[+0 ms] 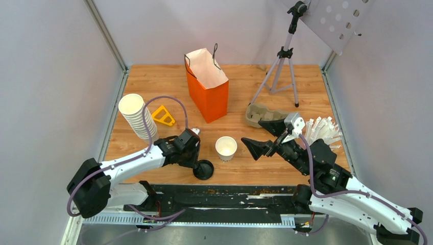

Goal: Pack the takeout coffee

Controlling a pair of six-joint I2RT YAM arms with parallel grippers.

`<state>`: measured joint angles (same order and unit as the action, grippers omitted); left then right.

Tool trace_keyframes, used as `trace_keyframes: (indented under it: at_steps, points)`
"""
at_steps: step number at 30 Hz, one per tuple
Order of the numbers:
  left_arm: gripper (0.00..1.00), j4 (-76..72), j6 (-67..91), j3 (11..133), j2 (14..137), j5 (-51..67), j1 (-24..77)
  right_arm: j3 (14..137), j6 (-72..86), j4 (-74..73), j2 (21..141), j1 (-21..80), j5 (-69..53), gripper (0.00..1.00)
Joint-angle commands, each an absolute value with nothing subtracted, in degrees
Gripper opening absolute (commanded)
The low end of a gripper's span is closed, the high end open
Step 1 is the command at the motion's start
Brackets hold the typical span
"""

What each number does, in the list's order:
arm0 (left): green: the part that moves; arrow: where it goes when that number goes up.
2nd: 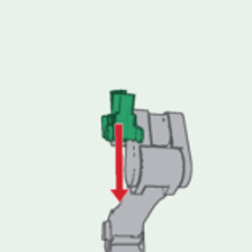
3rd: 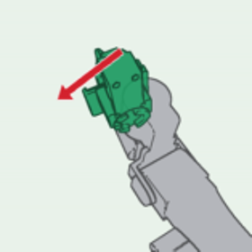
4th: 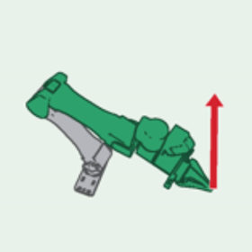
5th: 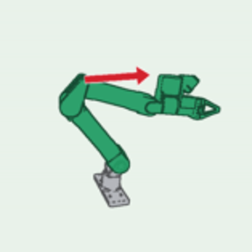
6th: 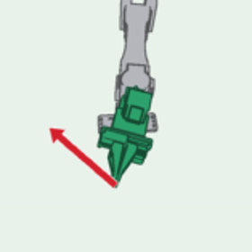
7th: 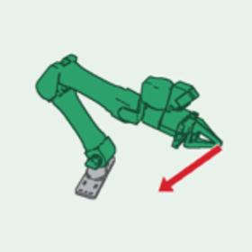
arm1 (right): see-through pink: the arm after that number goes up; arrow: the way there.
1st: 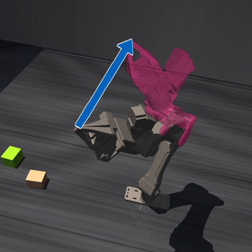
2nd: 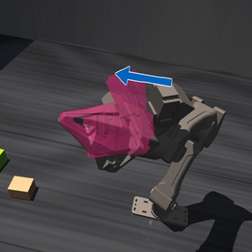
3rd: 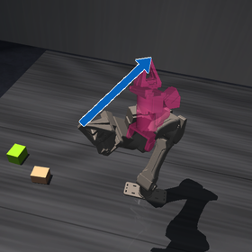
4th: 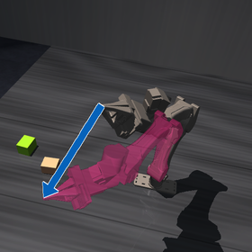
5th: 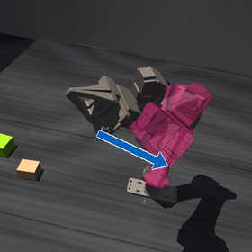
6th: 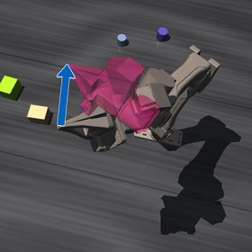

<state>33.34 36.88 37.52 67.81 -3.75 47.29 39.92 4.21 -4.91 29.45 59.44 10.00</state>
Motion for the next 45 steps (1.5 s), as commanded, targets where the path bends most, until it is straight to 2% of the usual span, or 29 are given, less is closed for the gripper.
trace_keyframes:
  at_steps: [1,10,15,25,29,36,41,45]
  points:
    - [0.40,28.56,36.04,36.39,69.27,-4.21,47.72,41.95,4.76,-6.15,28.53,59.72,11.27,0.93]
    - [0.36,26.51,36.56,34.73,70.62,-3.97,47.94,41.57,4.31,-7.22,28.21,59.68,11.60,0.92]
    - [0.31,26.25,36.38,33.86,71.01,-4.92,47.99,41.32,4.74,-7.79,28.30,59.67,11.43,0.93]
    - [0.00,27.74,37.03,35.40,67.39,-4.06,47.99,42.52,6.18,-10.91,29.05,59.63,11.46,0.93]
    - [0.00,30.86,38.45,39.43,61.52,-3.32,47.99,41.86,4.70,-10.01,28.79,59.68,9.42,0.95]
    - [0.00,33.22,41.54,48.26,52.24,2.06,46.36,39.45,-2.67,-2.28,26.74,59.68,-1.18,0.99]
    - [0.00,30.13,46.42,51.54,47.10,8.76,44.18,35.35,-10.90,6.39,22.14,59.68,-12.45,1.00]
    - [0.00,25.81,52.40,52.98,43.93,12.30,43.73,34.03,-14.86,10.75,20.37,59.68,-14.12,1.00]
